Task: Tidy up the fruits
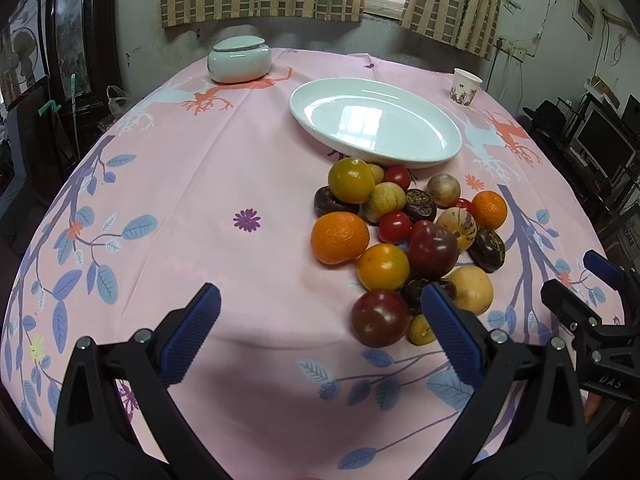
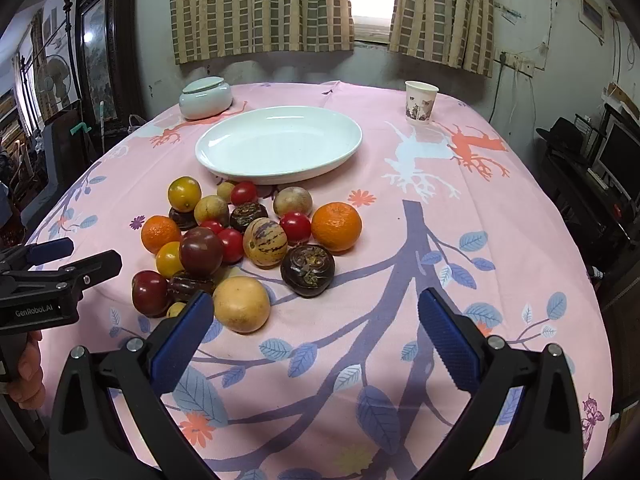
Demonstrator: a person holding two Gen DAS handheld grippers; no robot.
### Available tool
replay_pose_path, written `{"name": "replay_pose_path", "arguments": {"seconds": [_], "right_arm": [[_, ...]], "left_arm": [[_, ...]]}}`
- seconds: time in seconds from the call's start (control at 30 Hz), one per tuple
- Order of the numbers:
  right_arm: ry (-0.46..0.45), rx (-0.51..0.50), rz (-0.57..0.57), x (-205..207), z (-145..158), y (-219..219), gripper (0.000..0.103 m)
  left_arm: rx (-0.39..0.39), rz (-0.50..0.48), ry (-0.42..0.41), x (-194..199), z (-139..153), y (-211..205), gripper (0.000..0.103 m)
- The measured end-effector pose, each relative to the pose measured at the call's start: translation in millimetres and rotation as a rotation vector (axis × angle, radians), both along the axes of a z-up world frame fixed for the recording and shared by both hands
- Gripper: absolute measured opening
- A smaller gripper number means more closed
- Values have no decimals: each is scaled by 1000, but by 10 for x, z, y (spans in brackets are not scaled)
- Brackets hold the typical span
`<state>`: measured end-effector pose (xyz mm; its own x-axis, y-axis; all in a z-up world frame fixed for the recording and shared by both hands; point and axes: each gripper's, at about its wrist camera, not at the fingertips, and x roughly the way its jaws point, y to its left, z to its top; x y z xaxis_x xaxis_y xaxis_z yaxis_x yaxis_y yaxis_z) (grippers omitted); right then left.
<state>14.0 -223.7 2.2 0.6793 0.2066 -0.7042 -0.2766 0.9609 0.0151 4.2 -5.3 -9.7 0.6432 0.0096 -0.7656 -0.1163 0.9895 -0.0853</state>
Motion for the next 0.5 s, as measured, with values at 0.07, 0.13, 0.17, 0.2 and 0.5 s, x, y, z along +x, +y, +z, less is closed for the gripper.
{"name": "replay_pose_path", "arguments": {"seconds": [0.07,0.13,0.17,0.2,0.5], "right_arm": [[-1,4,0,-12,-3,6,102],[0,3,4,-13,1,10,102],[1,4,5,-6,20,2,102],[1,5,7,-9,16,9,102],[5,10,8,4,29,-10,102]], "left_arm": [[4,0,3,2,-4,-1,101],[3,0,3,4,-7,2,101],[2,0,4,4,-8,1,101],[2,0,4,4,-10,-1,101],[-12,14,13,4,-34,42,101]]}}
